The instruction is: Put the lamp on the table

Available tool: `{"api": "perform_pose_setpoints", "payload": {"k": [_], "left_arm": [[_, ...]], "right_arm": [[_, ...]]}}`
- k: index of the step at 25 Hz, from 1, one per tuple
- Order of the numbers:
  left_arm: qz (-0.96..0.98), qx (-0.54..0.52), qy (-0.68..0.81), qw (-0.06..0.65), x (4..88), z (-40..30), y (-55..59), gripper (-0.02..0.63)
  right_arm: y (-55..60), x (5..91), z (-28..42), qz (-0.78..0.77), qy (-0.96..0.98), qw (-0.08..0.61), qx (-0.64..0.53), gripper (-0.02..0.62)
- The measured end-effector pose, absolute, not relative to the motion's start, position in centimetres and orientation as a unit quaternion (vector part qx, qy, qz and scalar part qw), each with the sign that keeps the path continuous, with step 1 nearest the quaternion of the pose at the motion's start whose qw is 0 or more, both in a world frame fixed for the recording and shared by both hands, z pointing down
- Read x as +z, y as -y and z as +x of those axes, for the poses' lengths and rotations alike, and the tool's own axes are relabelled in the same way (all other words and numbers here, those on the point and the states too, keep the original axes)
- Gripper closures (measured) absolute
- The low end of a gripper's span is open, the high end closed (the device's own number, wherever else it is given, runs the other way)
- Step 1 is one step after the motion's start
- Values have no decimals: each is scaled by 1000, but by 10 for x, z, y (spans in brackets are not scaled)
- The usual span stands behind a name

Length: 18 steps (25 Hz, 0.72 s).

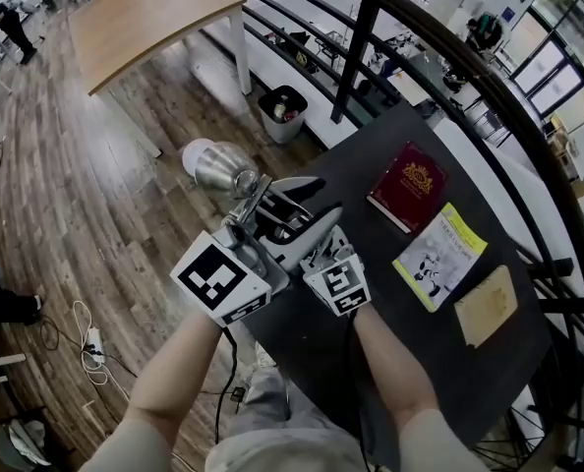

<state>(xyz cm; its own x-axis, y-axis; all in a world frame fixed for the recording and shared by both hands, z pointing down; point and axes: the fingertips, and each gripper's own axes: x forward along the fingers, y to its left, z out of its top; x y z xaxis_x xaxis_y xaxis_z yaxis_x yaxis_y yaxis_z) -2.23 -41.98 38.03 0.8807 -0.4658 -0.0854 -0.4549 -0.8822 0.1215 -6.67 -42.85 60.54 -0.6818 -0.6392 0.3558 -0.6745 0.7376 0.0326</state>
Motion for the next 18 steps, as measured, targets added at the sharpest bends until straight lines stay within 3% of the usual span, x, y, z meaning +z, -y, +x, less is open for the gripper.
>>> {"api": "perform_pose_setpoints", "payload": {"k": [18], "left_arm": [[961,-86,254,69,393,-29,436,494]], "right_arm": [[437,622,-70,340,922,174,64,460]]}}
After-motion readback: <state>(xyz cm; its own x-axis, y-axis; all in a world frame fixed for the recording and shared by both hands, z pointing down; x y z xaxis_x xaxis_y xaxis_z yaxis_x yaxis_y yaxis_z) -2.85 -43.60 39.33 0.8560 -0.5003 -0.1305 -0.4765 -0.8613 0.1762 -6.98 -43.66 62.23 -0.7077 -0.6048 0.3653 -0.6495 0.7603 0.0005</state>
